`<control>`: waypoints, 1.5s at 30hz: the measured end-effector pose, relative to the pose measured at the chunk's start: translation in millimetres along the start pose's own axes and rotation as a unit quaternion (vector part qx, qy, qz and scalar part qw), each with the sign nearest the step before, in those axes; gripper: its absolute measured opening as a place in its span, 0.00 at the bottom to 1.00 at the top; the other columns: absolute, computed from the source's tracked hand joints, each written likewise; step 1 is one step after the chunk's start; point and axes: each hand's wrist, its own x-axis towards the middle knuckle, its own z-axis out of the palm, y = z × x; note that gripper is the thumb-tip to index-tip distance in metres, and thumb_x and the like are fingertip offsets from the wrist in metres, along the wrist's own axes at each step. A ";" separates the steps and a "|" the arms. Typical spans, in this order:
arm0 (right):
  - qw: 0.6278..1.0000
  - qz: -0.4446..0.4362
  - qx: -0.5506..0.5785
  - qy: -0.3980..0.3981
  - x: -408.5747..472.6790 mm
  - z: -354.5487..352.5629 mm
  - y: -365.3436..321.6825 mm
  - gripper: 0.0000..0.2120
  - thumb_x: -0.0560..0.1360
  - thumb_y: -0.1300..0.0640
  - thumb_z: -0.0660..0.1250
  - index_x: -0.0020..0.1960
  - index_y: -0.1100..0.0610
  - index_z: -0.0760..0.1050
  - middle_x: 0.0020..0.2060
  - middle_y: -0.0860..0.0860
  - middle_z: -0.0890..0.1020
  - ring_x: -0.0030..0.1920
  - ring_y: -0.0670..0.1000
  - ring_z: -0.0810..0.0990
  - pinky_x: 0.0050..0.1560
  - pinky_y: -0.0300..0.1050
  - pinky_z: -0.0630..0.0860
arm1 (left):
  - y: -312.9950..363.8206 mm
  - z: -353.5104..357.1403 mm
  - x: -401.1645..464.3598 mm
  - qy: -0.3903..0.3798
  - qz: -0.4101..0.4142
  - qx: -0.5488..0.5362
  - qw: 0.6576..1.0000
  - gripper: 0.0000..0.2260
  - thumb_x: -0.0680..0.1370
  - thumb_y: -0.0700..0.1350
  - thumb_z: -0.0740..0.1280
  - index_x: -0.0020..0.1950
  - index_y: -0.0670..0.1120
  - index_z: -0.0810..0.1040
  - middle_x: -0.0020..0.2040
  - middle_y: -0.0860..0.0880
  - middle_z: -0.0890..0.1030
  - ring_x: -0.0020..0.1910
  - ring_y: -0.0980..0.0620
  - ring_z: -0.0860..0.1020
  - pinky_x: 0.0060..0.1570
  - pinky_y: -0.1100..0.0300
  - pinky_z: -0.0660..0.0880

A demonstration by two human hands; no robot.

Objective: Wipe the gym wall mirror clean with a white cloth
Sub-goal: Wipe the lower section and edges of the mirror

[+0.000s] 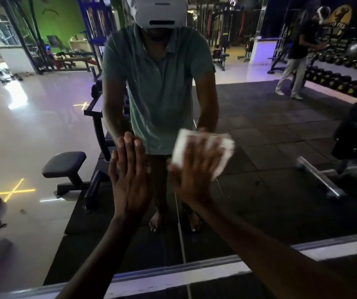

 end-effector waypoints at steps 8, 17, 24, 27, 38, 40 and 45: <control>0.996 -0.038 -0.080 0.003 -31.6 -17.9 124.8 0.36 0.82 0.44 0.56 0.86 0.51 0.49 0.82 0.60 0.58 0.85 0.62 0.42 0.82 0.69 0.42 | -6.2 2.1 -5.2 -0.007 0.018 0.014 1.000 0.33 0.86 0.44 0.58 0.85 0.40 0.43 0.85 0.40 0.44 0.86 0.42 0.44 0.82 0.42 0.49; 0.999 0.041 0.002 -0.019 -46.4 11.7 36.5 0.44 0.81 0.33 0.56 0.86 0.51 0.39 0.86 0.56 0.41 0.83 0.71 0.41 0.80 0.69 0.35 | -1.2 27.7 -53.7 -0.050 0.000 0.070 0.996 0.38 0.82 0.35 0.65 0.85 0.37 0.45 0.85 0.35 0.44 0.85 0.36 0.46 0.83 0.40 0.47; 0.993 -0.109 -0.052 0.001 -10.0 -35.5 129.0 0.38 0.81 0.46 0.62 0.86 0.49 0.51 0.83 0.57 0.57 0.83 0.63 0.52 0.83 0.62 0.39 | 2.7 24.3 -54.4 -0.063 -0.003 0.065 0.996 0.32 0.85 0.40 0.57 0.85 0.39 0.45 0.85 0.36 0.45 0.85 0.37 0.46 0.83 0.42 0.45; 0.993 0.090 -0.033 0.062 31.2 -46.6 102.8 0.39 0.83 0.41 0.56 0.86 0.55 0.47 0.84 0.62 0.49 0.83 0.70 0.48 0.82 0.69 0.40 | 17.1 18.3 -51.3 -0.072 -0.043 0.045 0.995 0.36 0.81 0.38 0.62 0.85 0.38 0.45 0.86 0.36 0.44 0.85 0.37 0.45 0.83 0.45 0.41; 0.988 -0.149 -0.028 0.033 76.6 -63.8 69.0 0.29 0.87 0.42 0.48 0.86 0.48 0.52 0.84 0.53 0.53 0.86 0.56 0.43 0.83 0.62 0.37 | 6.8 -60.1 68.0 0.034 -0.038 0.027 0.998 0.31 0.86 0.48 0.53 0.86 0.43 0.42 0.86 0.38 0.45 0.86 0.42 0.44 0.81 0.49 0.47; 0.994 -0.037 -0.062 0.079 90.9 -75.5 86.4 0.32 0.86 0.41 0.50 0.86 0.50 0.47 0.85 0.56 0.51 0.85 0.60 0.44 0.83 0.66 0.41 | -7.1 -58.0 71.2 0.020 -0.017 0.067 0.997 0.31 0.86 0.48 0.55 0.86 0.39 0.47 0.86 0.36 0.47 0.86 0.41 0.45 0.81 0.48 0.46; 0.993 0.070 -0.007 0.094 83.7 -41.8 -13.2 0.40 0.81 0.39 0.57 0.86 0.55 0.47 0.85 0.61 0.51 0.84 0.70 0.47 0.82 0.70 0.44 | -17.3 -48.9 70.1 0.008 -0.006 0.085 0.996 0.34 0.86 0.48 0.58 0.86 0.40 0.43 0.86 0.36 0.46 0.86 0.41 0.45 0.82 0.46 0.46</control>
